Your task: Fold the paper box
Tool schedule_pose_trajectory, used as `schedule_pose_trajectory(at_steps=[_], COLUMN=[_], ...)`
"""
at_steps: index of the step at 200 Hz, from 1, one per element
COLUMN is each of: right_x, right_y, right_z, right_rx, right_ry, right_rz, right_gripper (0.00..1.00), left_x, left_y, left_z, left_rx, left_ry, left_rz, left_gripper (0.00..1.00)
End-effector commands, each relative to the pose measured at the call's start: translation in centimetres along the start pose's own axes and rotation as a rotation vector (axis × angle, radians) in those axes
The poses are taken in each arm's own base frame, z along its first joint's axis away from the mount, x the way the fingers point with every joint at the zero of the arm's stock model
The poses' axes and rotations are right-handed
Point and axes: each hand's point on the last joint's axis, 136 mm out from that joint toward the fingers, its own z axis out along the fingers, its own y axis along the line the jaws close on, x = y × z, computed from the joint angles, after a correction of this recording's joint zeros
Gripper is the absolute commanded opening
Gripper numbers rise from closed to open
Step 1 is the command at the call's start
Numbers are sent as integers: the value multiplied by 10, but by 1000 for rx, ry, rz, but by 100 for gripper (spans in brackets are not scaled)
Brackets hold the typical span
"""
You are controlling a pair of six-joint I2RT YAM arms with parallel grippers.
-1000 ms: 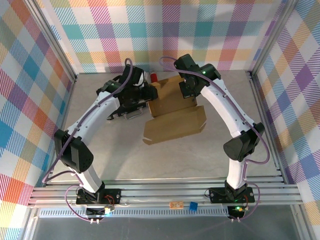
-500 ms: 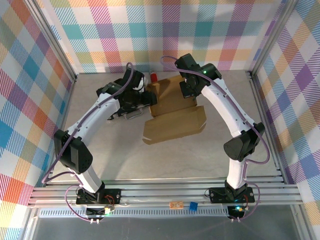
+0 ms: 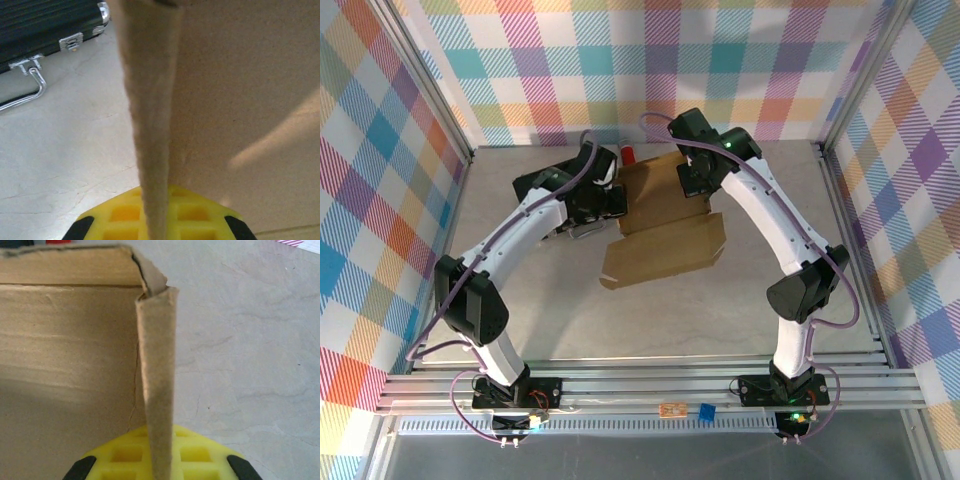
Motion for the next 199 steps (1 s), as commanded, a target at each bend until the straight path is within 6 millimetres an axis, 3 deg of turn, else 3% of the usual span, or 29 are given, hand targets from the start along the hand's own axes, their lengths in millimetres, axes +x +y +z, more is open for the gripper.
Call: schedule_pose_trajectory(at_steps=[1,39,149,195,199], right_x=[-4,-3,7,11,12], right_y=[-10,-9,-19,-11,-10], right_z=[-11,-9,-1,2,3], right_rx=[9,15,99,80,76], right_ry=[-26,-19,0,14,18], right_rz=[38,47,-1,7,11], right_gripper=[0,0,0,0,0], left_x=[1,0,-12,-14,-15], left_y=[15,21,10,9,8], left_z=[-3,-10,-21,-23,-24], left_rx=[-141,-209,-192,-190,-184], left_ry=[-4,-27,-42,-45,-49], left_rz=[64,87,81,81,77], left_gripper=[0,0,0,0,4])
